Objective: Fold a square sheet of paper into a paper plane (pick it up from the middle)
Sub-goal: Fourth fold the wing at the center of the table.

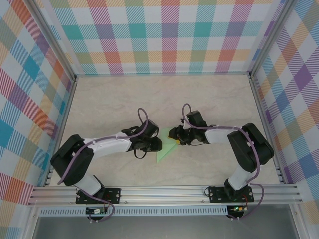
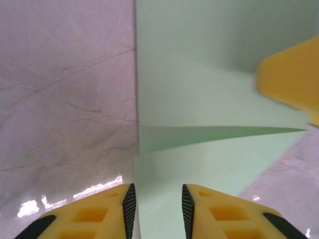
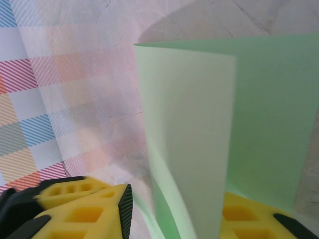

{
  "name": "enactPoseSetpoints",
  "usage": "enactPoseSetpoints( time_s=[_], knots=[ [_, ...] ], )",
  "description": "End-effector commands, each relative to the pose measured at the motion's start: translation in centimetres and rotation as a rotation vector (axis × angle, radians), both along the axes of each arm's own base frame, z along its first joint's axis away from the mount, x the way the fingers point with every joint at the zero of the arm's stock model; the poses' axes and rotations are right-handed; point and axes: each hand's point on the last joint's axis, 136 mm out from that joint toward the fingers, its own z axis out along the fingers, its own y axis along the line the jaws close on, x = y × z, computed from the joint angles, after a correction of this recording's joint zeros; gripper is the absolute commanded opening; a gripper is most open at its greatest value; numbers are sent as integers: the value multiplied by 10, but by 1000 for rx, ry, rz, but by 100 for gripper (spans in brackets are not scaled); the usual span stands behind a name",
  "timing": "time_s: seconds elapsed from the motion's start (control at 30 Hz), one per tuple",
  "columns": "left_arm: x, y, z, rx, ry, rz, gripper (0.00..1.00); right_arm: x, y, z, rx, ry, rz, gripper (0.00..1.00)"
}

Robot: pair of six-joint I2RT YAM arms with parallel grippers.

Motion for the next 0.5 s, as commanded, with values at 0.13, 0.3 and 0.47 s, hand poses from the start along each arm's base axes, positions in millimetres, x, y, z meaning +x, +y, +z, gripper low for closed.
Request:
enactPoseSetpoints(
  time_s=[0.13, 0.3, 0.47],
  knots=[
    [-17, 3, 23, -14, -70, 3, 46, 0, 1, 9, 19, -7, 55, 37],
    [-30, 1, 21, 123, -138, 20, 50, -2, 3, 17, 26, -4, 83, 37],
    [-35, -10, 17, 231, -211, 9, 52, -2, 5, 25, 39, -11, 95, 37]
  ],
)
